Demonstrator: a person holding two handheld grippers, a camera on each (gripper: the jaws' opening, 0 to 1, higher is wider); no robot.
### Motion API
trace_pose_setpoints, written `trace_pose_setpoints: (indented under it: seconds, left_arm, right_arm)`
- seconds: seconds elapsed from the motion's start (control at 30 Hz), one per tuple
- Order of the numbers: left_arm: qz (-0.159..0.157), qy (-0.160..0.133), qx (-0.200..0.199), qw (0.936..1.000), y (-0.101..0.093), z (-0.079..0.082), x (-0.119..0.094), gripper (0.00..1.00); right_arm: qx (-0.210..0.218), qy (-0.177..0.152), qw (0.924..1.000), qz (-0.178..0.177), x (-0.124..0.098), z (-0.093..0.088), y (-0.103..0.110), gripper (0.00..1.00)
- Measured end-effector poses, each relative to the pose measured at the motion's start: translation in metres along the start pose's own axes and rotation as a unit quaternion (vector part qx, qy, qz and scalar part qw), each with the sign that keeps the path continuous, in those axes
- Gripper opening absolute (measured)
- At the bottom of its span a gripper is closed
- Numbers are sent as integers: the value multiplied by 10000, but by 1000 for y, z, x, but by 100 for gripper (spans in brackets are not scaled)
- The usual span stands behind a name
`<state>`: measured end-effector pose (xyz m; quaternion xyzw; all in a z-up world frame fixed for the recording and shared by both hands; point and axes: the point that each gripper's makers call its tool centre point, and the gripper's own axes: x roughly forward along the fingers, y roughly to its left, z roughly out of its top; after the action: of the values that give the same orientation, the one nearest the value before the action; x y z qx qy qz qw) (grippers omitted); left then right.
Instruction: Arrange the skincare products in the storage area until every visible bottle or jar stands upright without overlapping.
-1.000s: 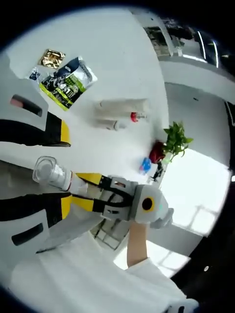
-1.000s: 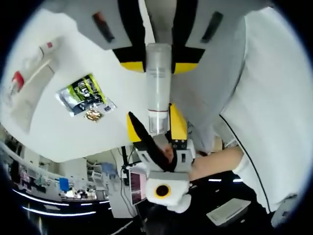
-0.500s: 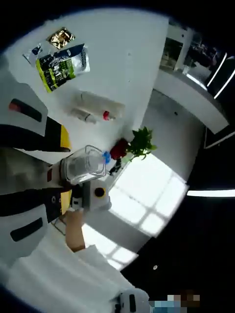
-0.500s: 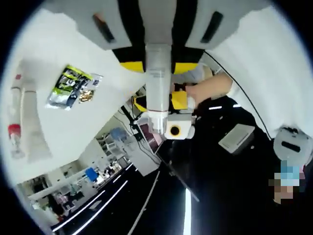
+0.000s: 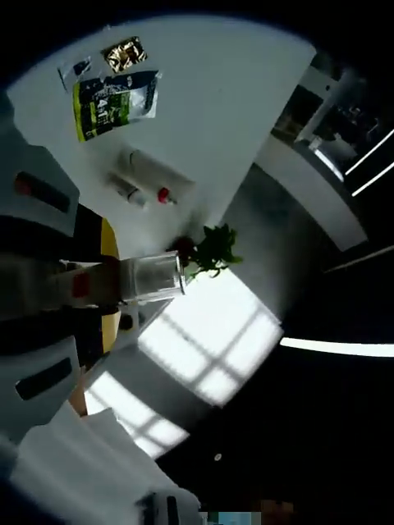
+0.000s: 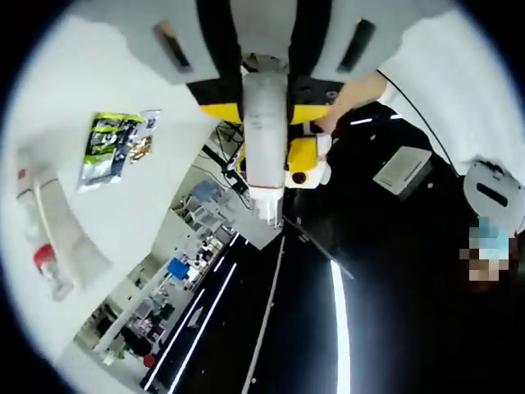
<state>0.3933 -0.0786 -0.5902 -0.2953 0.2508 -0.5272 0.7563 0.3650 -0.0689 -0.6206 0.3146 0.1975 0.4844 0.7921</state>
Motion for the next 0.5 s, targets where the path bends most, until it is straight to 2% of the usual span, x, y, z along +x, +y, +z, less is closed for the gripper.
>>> trace_pose_setpoints:
  seconds: [0.1, 0.17, 0.2, 0.23, 0.27, 0.3, 0.33, 0.4, 0.5]
  left_arm:
    - [333, 6, 121, 9994, 4, -2, 0, 17]
    - [578, -167, 191, 9980, 3, 4, 1, 16]
    - [750, -203, 416, 9961, 4, 7, 0, 16]
    - [1059, -218, 672, 9919, 6, 10, 0, 16]
    - [1297, -200, 817, 9880, 8, 12, -2, 16]
    - [1534, -225, 854, 9842, 8, 17, -2, 16]
    - [1523, -281, 1057, 9823, 3, 22, 0, 16]
    - [1708, -387, 1437, 9740, -5, 31, 1, 16]
    - [1943, -426, 1721, 9648, -11, 37, 2, 16]
  right_arm:
    - [-595, 188, 9971, -431, 2, -1, -4, 23]
    - [-1209, 334, 9884, -859, 3, 1, -8, 24]
    - [-1580, 345, 9798, -1172, 3, 7, -9, 24]
    - [-1773, 394, 9723, -1472, 1, 10, -13, 23]
    - [-2248, 460, 9547, -1893, -2, 17, -16, 22]
    - [-2563, 453, 9447, -1994, -1, 22, -14, 21]
    - [-2686, 422, 9410, -2012, 1, 25, -10, 20]
    - [-2787, 292, 9344, -2201, 3, 34, -5, 20]
    - [-3178, 132, 9181, -2366, 3, 48, -1, 20]
